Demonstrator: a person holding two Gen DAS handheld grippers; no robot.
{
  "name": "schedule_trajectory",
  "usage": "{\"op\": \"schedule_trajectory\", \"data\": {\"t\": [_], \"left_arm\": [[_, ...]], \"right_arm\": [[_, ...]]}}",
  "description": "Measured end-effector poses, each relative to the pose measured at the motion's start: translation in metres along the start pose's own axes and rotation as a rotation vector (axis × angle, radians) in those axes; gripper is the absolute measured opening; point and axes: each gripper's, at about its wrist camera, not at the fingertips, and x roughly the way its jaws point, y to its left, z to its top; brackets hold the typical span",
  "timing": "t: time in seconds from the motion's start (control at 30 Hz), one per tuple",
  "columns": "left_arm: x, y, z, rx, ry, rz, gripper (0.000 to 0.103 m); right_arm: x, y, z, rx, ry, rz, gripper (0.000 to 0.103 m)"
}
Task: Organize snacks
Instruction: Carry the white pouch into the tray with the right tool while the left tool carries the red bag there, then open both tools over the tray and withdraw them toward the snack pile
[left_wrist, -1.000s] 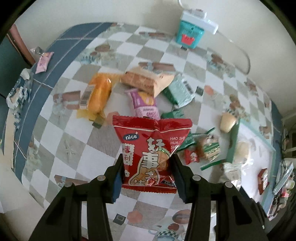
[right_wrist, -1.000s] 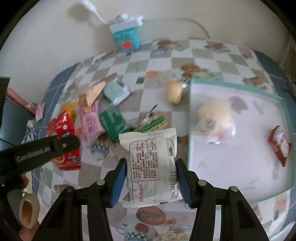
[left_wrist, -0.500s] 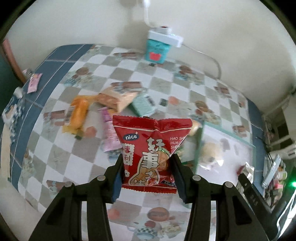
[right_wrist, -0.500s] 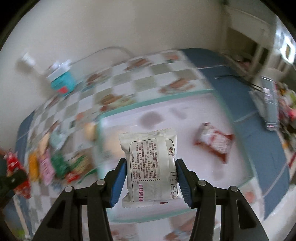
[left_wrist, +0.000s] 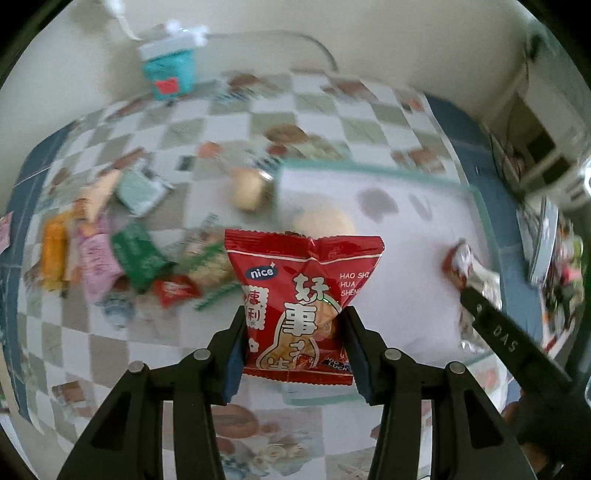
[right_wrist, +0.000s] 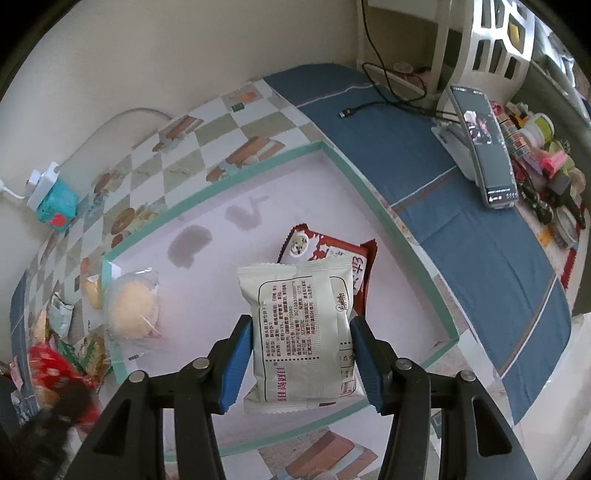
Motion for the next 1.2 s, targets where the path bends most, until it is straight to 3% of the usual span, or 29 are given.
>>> {"op": "schedule_trajectory", "data": {"t": [0.4, 0.47, 0.5, 0.57, 0.6, 0.77, 0.9, 0.97, 1.2], "left_arm": [[0.018, -0.025, -0.003, 0.058, 0.016, -0.017, 0.051], [0.019, -0.024, -0.002, 0.057, 0.020, -0.016, 0.064], [0.020, -0.024, -0.002, 0.054, 0.020, -0.014, 0.080], [0.020, -0.020, -0.001, 0.047, 0.016, 0.003, 0.085], [0.021, -0.017, -0.001, 0.039, 0.021, -0.001, 0.085], [0.022, -0.002, 0.000, -0.010, 0.038, 0.006, 0.086], [0.018, 0.014, 0.001, -0.056, 0.023, 0.027, 0.087], [0.015, 0.024, 0.002, -0.084, 0.006, 0.043, 0.096], [-0.004, 0.076, 0.009, -0.212, -0.053, 0.190, 0.098]], "right_arm": [[0.007, 0.007, -0.002, -0.024, 0.020, -0.006, 0.057], [0.008, 0.007, -0.001, -0.024, 0.021, -0.012, 0.057], [0.008, 0.007, -0.001, -0.024, 0.021, -0.015, 0.058], [0.007, 0.007, -0.001, -0.025, 0.015, -0.032, 0.067], [0.007, 0.007, -0.001, -0.028, 0.014, -0.035, 0.077], [0.009, 0.012, -0.003, -0.051, 0.016, -0.035, 0.081], [0.011, 0.015, -0.005, -0.072, 0.016, -0.050, 0.093], [0.012, 0.017, -0.006, -0.080, 0.015, -0.046, 0.103], [0.008, 0.026, -0.011, -0.089, 0.009, 0.030, 0.103]]}}
